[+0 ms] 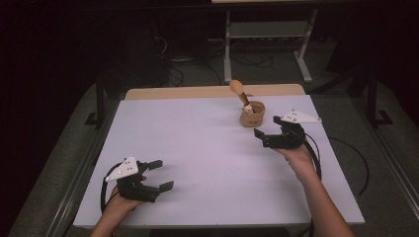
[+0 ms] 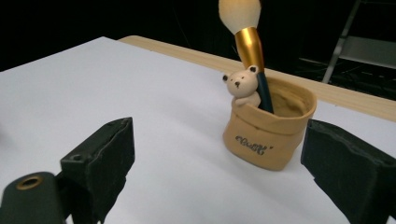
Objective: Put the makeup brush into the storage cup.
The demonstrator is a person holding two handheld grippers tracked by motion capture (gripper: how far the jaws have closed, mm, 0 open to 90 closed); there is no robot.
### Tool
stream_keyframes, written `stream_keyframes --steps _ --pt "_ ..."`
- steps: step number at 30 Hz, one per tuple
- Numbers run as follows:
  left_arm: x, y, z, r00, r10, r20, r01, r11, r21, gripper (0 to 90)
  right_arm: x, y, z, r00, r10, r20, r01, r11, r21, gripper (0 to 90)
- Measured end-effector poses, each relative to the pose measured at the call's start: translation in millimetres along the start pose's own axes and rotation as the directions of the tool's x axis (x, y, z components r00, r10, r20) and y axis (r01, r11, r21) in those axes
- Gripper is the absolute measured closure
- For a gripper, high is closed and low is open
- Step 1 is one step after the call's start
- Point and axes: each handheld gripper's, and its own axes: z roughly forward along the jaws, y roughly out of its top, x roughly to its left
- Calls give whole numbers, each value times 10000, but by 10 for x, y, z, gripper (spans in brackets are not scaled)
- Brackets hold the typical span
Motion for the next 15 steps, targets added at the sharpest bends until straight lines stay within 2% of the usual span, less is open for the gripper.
stream_keyframes --steps 6,7,13,15 --pt "4 4 -11 10000 48 -18 -48 10000 57 121 31 -39 -61 10000 -4 -57 5 9999 128 86" --pt "3 5 -10 10000 52 -14 -52 10000 50 121 68 -66 -118 9999 -36 -109 36 10000 -51 80" --pt "2 5 -8 10000 54 -18 -54 10000 21 120 133 -125 -211 9997 -67 -254 68 10000 26 75" --pt "4 5 -11 10000 72 -25 -72 10000 44 121 151 -139 -256 9996 -91 -269 87 9998 -162 75"
